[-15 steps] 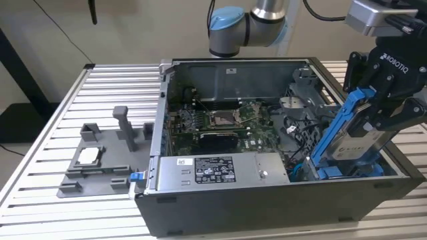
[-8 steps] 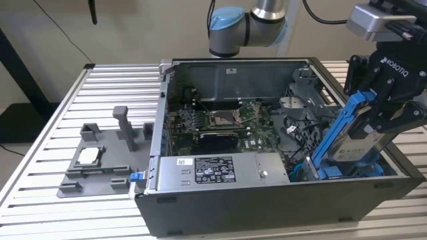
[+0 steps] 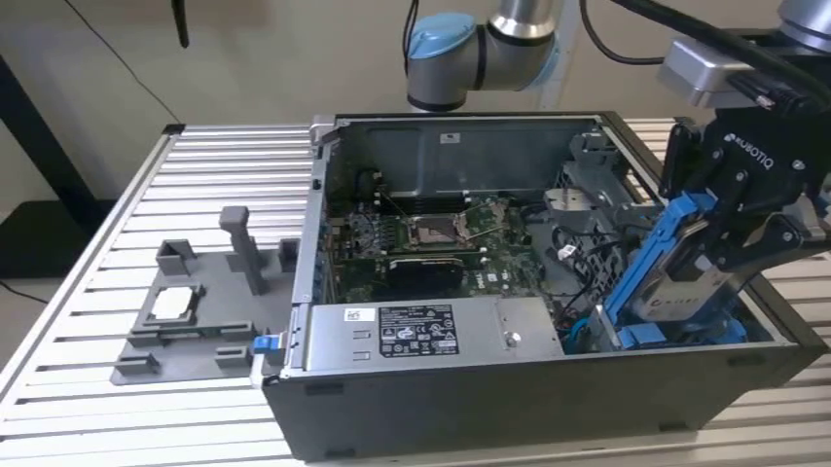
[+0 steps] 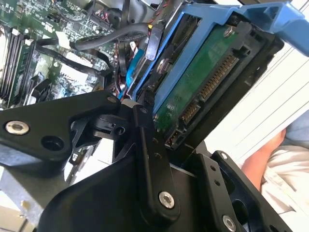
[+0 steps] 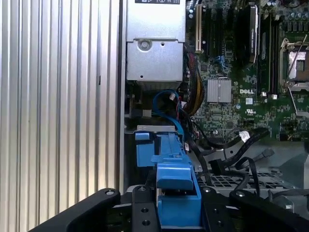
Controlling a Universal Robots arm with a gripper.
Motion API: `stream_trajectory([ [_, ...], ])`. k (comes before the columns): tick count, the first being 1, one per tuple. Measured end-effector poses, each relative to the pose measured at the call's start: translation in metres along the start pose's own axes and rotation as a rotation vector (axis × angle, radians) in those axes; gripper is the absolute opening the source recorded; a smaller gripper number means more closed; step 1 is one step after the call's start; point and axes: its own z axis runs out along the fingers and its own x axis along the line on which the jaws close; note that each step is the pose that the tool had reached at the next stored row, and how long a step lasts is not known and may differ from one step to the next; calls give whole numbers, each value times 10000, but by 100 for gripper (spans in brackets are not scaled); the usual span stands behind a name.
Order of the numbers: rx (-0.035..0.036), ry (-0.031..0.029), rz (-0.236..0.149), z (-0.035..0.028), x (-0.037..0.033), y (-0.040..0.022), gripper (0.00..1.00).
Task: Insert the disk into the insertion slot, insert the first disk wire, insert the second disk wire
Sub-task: 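Insert the disk into the insertion slot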
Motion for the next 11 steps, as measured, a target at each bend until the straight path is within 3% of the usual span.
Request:
stream_trajectory([
  [8,0,-3,0,166,-69,-11,33],
  [11,1,2,1,200,-76,-12,33],
])
